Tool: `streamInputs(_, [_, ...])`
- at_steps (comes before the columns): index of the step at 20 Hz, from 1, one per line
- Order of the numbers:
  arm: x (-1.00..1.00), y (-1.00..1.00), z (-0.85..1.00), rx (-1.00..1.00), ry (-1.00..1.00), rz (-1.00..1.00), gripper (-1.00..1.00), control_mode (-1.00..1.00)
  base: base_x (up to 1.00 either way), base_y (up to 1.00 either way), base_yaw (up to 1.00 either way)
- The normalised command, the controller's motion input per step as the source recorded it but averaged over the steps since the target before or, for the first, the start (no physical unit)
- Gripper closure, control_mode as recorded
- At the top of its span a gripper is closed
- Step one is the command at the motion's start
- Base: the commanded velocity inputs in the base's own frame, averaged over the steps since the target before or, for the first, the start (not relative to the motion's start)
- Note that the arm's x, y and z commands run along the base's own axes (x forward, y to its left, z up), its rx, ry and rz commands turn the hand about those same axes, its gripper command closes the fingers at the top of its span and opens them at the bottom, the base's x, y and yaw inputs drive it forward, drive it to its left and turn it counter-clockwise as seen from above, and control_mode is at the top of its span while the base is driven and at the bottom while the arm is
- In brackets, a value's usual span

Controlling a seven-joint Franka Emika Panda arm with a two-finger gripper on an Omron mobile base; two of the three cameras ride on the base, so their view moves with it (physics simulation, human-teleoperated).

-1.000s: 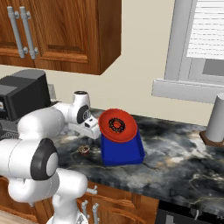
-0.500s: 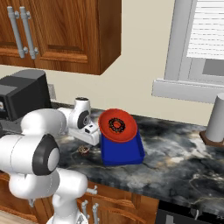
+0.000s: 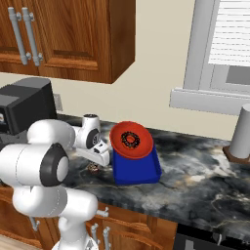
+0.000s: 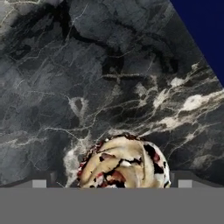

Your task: Place the bowl with donut and the cupcake onto the tray.

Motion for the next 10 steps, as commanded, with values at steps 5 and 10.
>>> streamInputs(5, [0.00, 0.00, -0.19, 0.00, 0.00, 0.00, -1.00, -1.00, 0.00, 0.00, 0.00])
streamInputs(10, [0.00, 0.00, -0.16, 0.00, 0.00, 0.00, -1.00, -1.00, 0.00, 0.00, 0.00])
